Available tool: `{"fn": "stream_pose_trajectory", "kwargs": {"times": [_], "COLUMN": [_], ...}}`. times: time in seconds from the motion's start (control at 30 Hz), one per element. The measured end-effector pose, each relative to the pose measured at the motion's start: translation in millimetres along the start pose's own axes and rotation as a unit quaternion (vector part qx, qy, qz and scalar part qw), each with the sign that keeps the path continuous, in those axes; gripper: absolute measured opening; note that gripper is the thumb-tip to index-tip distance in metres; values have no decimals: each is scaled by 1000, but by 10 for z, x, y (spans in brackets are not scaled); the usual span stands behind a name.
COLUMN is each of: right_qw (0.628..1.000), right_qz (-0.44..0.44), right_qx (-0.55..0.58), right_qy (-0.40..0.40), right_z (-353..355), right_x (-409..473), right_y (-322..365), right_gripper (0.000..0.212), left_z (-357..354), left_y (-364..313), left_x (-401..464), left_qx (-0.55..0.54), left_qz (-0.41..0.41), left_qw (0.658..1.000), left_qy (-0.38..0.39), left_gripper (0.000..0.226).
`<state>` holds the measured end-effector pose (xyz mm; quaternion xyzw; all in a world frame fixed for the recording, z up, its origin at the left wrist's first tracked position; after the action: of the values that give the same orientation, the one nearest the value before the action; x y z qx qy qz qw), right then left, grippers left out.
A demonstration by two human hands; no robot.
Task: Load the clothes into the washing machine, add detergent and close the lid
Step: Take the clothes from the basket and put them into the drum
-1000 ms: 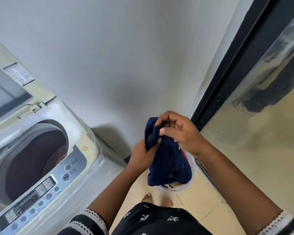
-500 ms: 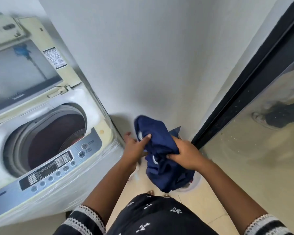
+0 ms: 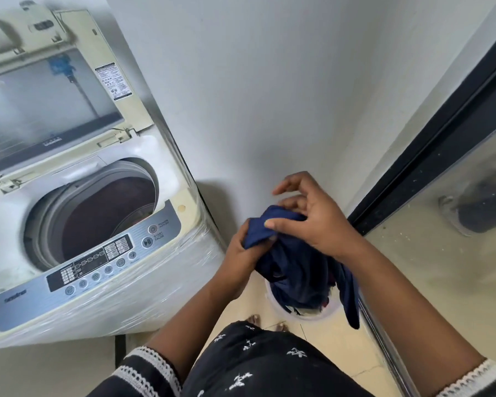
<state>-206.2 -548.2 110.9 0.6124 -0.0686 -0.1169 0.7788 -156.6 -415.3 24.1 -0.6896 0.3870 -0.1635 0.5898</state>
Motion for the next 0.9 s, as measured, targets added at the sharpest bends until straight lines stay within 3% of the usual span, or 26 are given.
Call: {"fn": "stream_pose_trajectory", "kwargs": {"times": [0.1, 0.17, 0.23, 0.3, 0.37, 0.47, 0.53, 0.63, 0.7, 0.8, 0.9], "right_qw": [1000, 997, 992, 993, 996, 996, 985, 905, 870, 856, 900], "right_qz": [-2, -57, -90, -87, -59, -51, -73, -65, -52, 30, 110], "right_qx": [-12, 9, 27, 39, 71, 39, -129, -419, -490, -514, -411], "right_qy": [-9, 41, 81, 65, 17, -64, -85, -45, 0, 43, 94], "right_z": [180, 151, 25, -115, -203, -117, -5, -36, -188, -412, -390], "right_x": [-113, -233, -340, -371, -352, -323, -288, -201, -149, -124, -96], "right_y": [-243, -500, -677, -693, -638, -652, -654, -520, -371, -96, 112], "right_gripper": [78, 101, 116, 117, 100, 71, 59, 61, 67, 70, 90], "left_z": [101, 144, 144, 84, 59, 205, 322, 65, -126, -120, -10], "left_y": [20, -19, -68, -50, 51, 174, 129, 136, 217, 119, 0], "left_x": [2, -2, 8, 49, 73, 111, 94, 41, 13, -9, -37], "left_qx": [-141, -203, -236, -245, -192, 53, 172, 204, 236, 174, 148], "left_qz": [26, 48, 70, 96, 119, 120, 72, -17, -36, -62, -66], "left_qw": [989, 977, 967, 962, 972, 987, 975, 979, 969, 980, 974], "left_qy": [-30, -50, -71, -74, -69, -90, -121, 13, 58, -81, -155], "left_gripper": [50, 68, 56, 41, 42, 39, 69, 107, 118, 94, 73]}}
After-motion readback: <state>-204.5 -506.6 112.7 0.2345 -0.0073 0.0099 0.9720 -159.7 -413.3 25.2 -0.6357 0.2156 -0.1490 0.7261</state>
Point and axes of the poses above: each hand's wrist, its own x-axis towards the middle knuckle, its own z-axis out of the back of the hand, y = z × x, the point moved 7 cm from there along x, towards the middle knuckle, and after that the axes turned 3 degrees about y, right-handed, at the moved point
